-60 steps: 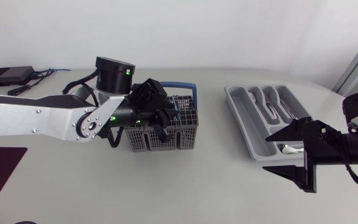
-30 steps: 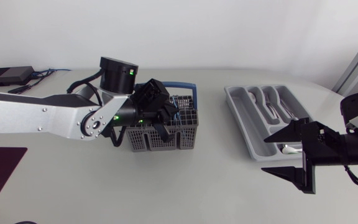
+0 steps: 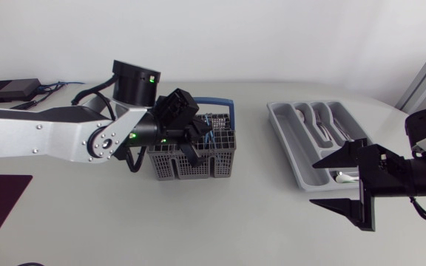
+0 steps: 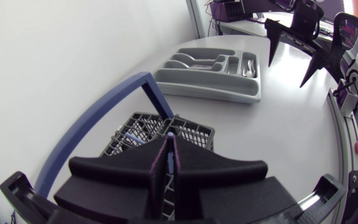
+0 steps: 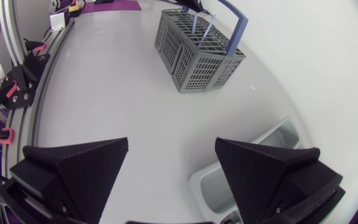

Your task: Unload the cutlery basket into the drawer organizer.

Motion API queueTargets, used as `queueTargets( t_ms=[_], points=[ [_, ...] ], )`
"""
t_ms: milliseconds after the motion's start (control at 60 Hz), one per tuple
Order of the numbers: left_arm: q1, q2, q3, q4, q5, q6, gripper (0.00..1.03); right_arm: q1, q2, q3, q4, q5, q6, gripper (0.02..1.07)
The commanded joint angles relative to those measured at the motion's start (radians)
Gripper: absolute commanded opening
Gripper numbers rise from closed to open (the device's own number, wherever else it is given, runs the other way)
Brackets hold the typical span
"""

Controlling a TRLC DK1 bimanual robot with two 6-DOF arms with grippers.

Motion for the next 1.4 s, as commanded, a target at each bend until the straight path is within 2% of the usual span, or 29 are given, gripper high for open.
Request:
queueTargets(
  t_ms=[0,500,600,733,1000,1167,1250,1383],
  points=[
    [-0.004,-0.064,0.020,-0.016,0.007,0.011,0.06,0.020,-0.027,-0.026,-0.004,-0.007,0.028,1.02],
    [-0.050,-0.272,0.009,-0.103,-0.018,0.012,0.06,0.125,-0.251,-0.047,0.017,-0.007,0.177,1.02],
    [-0.062,-0.318,0.006,-0.119,-0.033,0.012,0.06,0.178,-0.314,-0.064,0.092,0.013,0.295,1.02],
    [-0.076,-0.380,0.012,-0.146,-0.039,-0.005,0.06,0.286,-0.340,-0.055,0.146,0.131,0.438,1.02],
    [-0.147,-0.425,0.052,-0.211,-0.033,-0.081,0.07,0.361,-0.335,-0.009,0.232,0.148,0.619,1.02],
    [-0.145,-0.360,0.103,-0.238,0.051,-0.163,0.07,0.421,-0.289,0.009,0.293,0.150,0.719,1.02],
    [-0.139,-0.321,0.124,-0.240,0.088,-0.202,0.07,0.458,-0.254,0.011,0.339,0.159,0.769,0.97],
    [-0.134,-0.259,0.155,-0.240,0.150,-0.265,0.07,0.496,-0.191,0.028,0.387,0.173,0.820,0.95]
  ],
)
